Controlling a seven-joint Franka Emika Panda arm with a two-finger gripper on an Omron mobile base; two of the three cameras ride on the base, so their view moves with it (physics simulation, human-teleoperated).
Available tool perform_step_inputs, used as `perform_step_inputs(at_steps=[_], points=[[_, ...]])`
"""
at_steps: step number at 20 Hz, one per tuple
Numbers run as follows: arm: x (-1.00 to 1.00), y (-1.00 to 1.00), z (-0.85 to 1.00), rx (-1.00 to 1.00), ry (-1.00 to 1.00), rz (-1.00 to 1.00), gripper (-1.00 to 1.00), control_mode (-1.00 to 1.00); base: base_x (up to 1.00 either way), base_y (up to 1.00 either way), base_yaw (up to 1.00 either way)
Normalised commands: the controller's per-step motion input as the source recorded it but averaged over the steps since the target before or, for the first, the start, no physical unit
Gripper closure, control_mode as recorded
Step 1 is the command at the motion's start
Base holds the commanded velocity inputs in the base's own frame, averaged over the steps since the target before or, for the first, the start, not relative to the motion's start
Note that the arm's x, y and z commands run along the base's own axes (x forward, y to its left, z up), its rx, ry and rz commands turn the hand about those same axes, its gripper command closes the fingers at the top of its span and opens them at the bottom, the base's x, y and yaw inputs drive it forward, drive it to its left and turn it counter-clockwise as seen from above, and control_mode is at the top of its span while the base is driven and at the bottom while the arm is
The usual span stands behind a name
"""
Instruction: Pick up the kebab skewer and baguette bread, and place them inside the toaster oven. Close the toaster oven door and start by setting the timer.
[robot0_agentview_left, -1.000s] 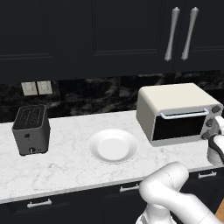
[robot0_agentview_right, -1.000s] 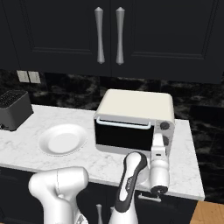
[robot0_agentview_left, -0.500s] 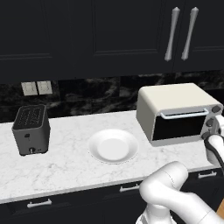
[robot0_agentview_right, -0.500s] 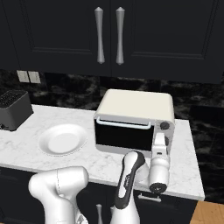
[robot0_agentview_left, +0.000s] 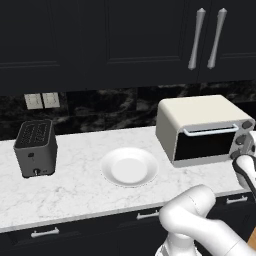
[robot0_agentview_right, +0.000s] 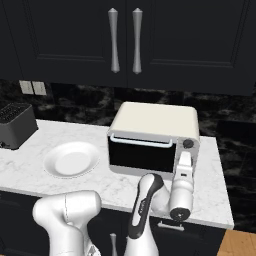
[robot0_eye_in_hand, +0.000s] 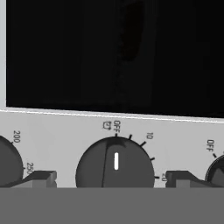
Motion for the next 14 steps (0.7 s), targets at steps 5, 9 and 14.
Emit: perform_step_inputs(at_steps=[5, 9, 14], points=[[0.00, 0.00, 0.00, 0.03, 0.00, 0.00, -1.00, -1.00, 0.00, 0.00, 0.00], [-0.02, 0.00, 0.00, 0.00, 0.00, 0.00, -1.00, -1.00, 0.00, 0.00, 0.00], [-0.13, 0.00, 0.00, 0.00, -0.01, 0.00, -1.00, -1.00, 0.00, 0.00, 0.00]])
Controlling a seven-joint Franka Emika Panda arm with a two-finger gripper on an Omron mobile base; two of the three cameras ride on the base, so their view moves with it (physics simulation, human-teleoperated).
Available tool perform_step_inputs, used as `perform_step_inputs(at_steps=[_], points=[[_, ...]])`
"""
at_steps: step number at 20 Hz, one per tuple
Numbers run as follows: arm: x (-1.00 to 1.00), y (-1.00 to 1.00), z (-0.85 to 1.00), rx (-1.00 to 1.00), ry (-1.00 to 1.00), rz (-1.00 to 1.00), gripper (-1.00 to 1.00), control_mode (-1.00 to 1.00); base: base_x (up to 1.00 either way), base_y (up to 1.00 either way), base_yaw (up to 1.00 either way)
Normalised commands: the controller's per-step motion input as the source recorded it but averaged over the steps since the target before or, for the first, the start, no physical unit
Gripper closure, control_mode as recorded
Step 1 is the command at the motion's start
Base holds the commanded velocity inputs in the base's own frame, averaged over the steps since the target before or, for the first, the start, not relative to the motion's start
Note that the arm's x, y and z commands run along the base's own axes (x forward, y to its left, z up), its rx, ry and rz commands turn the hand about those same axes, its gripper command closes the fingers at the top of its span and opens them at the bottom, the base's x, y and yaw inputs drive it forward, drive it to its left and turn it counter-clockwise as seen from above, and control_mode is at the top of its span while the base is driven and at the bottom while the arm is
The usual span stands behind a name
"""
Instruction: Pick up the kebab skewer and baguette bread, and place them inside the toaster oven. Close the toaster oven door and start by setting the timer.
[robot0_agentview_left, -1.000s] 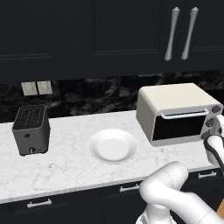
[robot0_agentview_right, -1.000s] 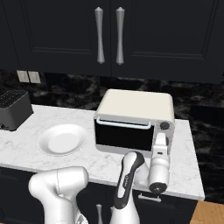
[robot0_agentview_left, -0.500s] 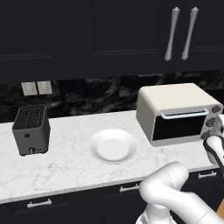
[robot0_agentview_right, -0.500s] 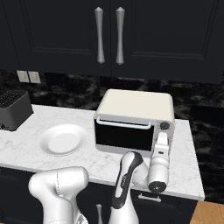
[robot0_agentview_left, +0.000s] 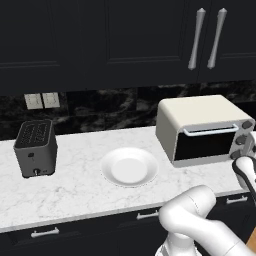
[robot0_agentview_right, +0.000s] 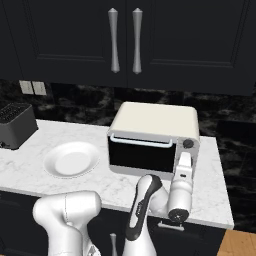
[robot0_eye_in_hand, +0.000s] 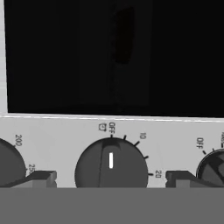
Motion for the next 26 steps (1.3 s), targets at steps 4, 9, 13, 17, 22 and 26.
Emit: perform_step_inputs(at_steps=[4, 9, 13, 17, 22, 26], points=[[-0.05, 0.00, 0.00, 0.00, -0.01, 0.00, 1.00, -1.00, 0.00, 0.00, 0.00], [0.06, 0.00, 0.12, 0.00, -0.01, 0.00, 1.00, -1.00, 0.00, 0.00, 0.00], [0.13, 0.06, 0.19, 0.00, -0.04, 0.00, 1.00, -1.00, 0.00, 0.00, 0.00], [0.08, 0.23, 0.08, 0.00, -0.03, 0.00, 1.00, -1.00, 0.00, 0.00, 0.00], [0.10, 0.27, 0.00, 0.00, -0.02, 0.00, 1.00, -1.00, 0.00, 0.00, 0.00], [0.23, 0.17, 0.20, 0.00, -0.01, 0.00, 1.00, -1.00, 0.00, 0.00, 0.00]])
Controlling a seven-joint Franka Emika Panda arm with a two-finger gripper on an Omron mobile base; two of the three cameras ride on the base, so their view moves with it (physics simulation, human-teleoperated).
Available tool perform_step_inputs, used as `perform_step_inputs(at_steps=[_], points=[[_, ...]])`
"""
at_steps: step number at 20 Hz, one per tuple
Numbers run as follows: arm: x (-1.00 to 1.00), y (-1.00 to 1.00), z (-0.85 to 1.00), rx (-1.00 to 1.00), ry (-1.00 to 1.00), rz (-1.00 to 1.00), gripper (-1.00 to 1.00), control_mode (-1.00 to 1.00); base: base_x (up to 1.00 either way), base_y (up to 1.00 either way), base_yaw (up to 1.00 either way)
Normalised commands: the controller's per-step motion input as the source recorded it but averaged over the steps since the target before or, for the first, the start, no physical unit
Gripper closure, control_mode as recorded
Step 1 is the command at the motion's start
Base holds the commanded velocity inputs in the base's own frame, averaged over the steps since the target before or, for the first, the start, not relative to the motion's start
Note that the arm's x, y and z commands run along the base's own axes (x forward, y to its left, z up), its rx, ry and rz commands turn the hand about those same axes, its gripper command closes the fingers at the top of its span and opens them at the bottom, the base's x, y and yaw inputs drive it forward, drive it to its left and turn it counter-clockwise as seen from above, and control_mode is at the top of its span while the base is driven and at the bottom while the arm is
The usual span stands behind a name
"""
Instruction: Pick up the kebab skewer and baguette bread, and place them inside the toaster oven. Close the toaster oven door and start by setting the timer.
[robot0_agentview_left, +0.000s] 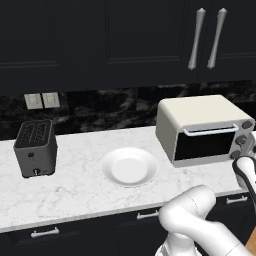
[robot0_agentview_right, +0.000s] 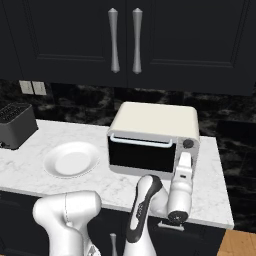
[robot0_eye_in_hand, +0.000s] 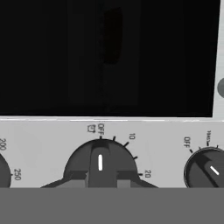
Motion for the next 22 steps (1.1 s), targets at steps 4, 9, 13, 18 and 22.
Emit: perform_step_inputs(at_steps=[4, 9, 13, 18, 22], points=[[0.12, 0.12, 0.30, 0.01, 0.00, 0.00, 1.00, -1.00, 0.00, 0.00, 0.00], [0.12, 0.00, 0.21, 0.07, 0.00, 0.00, 1.00, -1.00, 0.00, 0.00, 0.00], [0.13, 0.06, 0.09, 0.11, -0.03, 0.00, 1.00, -1.00, 0.00, 0.00, 0.00], [0.18, 0.05, 0.17, 0.13, -0.02, 0.00, 1.00, -1.00, 0.00, 0.00, 0.00], [0.14, 0.02, 0.22, 0.16, 0.00, 0.00, 1.00, -1.00, 0.00, 0.00, 0.00]])
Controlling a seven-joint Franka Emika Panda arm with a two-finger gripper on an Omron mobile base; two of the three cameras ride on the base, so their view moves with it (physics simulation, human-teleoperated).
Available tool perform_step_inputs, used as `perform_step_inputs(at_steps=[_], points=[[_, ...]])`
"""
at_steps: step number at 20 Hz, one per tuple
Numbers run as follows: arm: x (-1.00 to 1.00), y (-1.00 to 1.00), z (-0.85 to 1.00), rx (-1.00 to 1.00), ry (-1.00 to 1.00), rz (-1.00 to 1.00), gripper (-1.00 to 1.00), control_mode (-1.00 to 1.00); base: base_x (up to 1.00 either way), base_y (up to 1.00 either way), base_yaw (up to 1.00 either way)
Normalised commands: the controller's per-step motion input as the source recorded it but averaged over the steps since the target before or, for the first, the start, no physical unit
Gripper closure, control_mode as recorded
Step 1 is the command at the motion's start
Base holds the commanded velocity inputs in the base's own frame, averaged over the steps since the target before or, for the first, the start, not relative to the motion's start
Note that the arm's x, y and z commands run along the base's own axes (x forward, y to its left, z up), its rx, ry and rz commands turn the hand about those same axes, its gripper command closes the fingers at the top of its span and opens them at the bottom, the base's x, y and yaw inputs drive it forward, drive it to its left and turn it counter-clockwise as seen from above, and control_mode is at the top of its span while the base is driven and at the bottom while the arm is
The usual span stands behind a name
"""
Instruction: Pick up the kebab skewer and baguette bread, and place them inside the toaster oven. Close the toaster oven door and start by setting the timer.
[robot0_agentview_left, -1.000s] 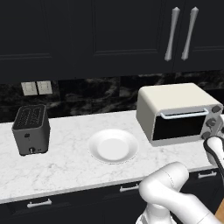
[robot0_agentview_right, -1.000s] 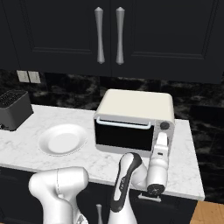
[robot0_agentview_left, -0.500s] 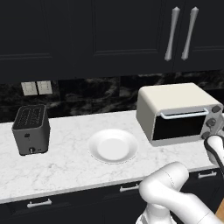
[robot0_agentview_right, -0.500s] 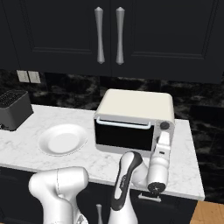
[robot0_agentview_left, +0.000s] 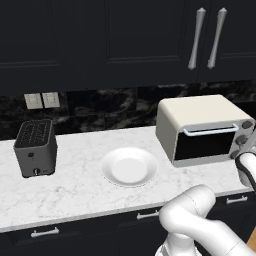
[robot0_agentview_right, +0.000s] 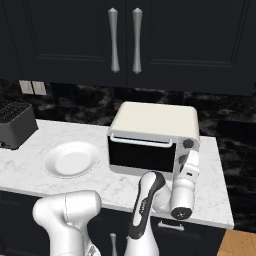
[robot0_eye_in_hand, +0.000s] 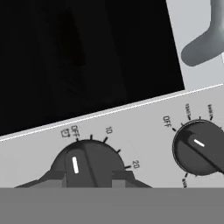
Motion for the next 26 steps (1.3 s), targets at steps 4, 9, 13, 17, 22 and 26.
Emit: perform_step_inputs(at_steps=[4, 9, 13, 17, 22, 26], points=[[0.06, 0.06, 0.21, 0.18, 0.00, 0.00, 1.00, -1.00, 0.00, 0.00, 0.00], [0.00, 0.06, 0.05, 0.20, 0.00, 0.00, 1.00, -1.00, 0.00, 0.00, 0.00], [0.00, 0.15, 0.00, 0.16, 0.00, 0.00, 1.00, -1.00, 0.00, 0.00, 0.00], [0.20, 0.04, 0.11, 0.13, 0.00, 0.00, 1.00, -1.00, 0.00, 0.00, 0.00], [0.31, 0.00, 0.26, 0.13, 0.00, 0.00, 1.00, -1.00, 0.00, 0.00, 0.00], [0.09, 0.00, 0.09, 0.15, 0.00, 0.00, 1.00, -1.00, 0.00, 0.00, 0.00]])
